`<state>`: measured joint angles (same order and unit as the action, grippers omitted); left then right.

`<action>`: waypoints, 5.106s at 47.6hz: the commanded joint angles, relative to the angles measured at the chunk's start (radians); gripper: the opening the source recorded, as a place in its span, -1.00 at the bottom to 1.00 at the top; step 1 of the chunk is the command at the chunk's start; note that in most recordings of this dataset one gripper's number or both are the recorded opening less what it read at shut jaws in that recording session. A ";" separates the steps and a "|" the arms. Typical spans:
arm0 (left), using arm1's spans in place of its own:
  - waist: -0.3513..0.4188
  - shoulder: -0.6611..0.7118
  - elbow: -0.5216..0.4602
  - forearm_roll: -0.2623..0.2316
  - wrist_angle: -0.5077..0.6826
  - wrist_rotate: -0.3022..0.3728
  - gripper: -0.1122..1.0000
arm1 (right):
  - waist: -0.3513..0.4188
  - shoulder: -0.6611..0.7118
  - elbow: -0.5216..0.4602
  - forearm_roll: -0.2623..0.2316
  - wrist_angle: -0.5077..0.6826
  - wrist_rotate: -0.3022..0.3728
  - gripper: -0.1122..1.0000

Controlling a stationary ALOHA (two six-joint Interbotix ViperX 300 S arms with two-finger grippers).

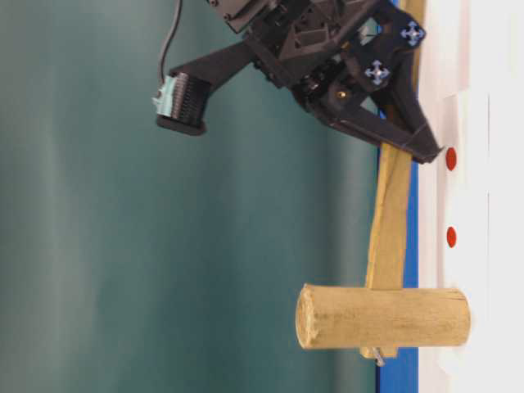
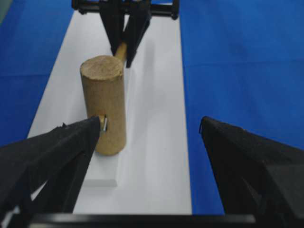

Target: Hit the mark with a hammer.

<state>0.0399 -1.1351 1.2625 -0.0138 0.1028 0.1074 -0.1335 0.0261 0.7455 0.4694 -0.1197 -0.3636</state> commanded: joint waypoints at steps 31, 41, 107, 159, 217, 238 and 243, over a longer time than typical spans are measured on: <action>0.000 0.012 -0.011 0.002 -0.012 -0.002 0.71 | 0.000 -0.390 0.137 -0.038 -0.067 0.000 -0.77; 0.002 0.012 -0.011 0.000 -0.015 -0.002 0.71 | -0.002 -0.359 0.160 -0.037 -0.074 0.000 -0.77; 0.002 0.012 -0.009 0.000 -0.026 -0.009 0.71 | -0.034 -0.574 0.301 0.014 -0.025 -0.025 -0.77; 0.002 0.011 -0.009 0.000 -0.041 -0.002 0.71 | -0.057 -0.618 0.360 0.040 0.008 -0.015 -0.77; 0.011 0.014 -0.009 -0.003 -0.043 -0.018 0.71 | 0.012 -0.215 -0.064 0.012 0.038 -0.029 -0.77; 0.074 0.169 -0.002 -0.005 -0.295 -0.020 0.73 | 0.015 -0.207 -0.078 0.009 0.034 -0.037 -0.77; 0.072 0.284 -0.025 -0.005 -0.371 -0.020 0.74 | 0.014 -0.207 -0.078 0.011 0.035 -0.037 -0.77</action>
<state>0.1104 -0.9281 1.2717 -0.0169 -0.2132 0.0890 -0.1197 -0.1687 0.7026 0.4801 -0.0752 -0.3973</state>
